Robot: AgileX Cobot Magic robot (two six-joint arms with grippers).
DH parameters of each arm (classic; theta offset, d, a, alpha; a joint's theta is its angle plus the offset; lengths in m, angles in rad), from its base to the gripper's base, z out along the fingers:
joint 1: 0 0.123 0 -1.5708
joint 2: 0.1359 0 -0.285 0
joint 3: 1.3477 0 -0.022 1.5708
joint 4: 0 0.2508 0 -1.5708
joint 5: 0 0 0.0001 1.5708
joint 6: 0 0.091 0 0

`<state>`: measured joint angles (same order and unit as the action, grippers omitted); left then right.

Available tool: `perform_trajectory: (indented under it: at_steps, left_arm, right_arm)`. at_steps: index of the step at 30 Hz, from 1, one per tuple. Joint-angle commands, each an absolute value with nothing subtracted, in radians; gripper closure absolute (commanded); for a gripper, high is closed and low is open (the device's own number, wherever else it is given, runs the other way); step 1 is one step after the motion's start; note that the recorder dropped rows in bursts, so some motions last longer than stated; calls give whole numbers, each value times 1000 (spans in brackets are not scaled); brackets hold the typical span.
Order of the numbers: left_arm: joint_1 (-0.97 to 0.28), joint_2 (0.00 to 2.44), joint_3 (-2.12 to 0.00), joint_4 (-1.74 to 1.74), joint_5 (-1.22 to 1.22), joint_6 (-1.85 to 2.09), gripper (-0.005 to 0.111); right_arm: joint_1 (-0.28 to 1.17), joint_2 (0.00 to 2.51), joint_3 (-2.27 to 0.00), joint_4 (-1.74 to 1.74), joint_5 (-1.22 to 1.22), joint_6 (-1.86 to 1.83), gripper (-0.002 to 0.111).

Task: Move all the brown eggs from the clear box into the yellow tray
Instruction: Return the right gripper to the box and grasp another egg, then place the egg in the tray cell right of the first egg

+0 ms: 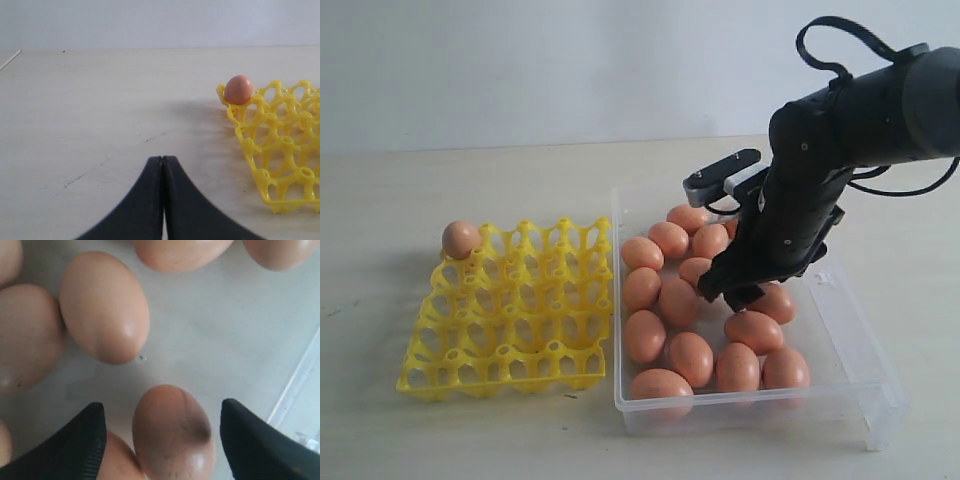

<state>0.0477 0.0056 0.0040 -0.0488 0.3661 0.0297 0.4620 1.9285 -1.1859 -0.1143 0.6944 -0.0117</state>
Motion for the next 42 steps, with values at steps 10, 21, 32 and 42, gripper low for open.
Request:
perform_trajectory:
  at_steps: [10,21,32,42]
  left_arm:
    - [39,0,0,-54,354,30,107]
    - [39,0,0,-54,354,30,107]
    - [39,0,0,-54,354,30,107]
    - [39,0,0,-54,354,30,107]
  right_arm:
    - [458,1960,-1182,-168,690,-16,108]
    - [529,1779,-1182,-7,140,-62,108]
    - [651,2005,-1205,-389,-543,379,108]
    - [651,2261,-1448,-641,-636,818,108]
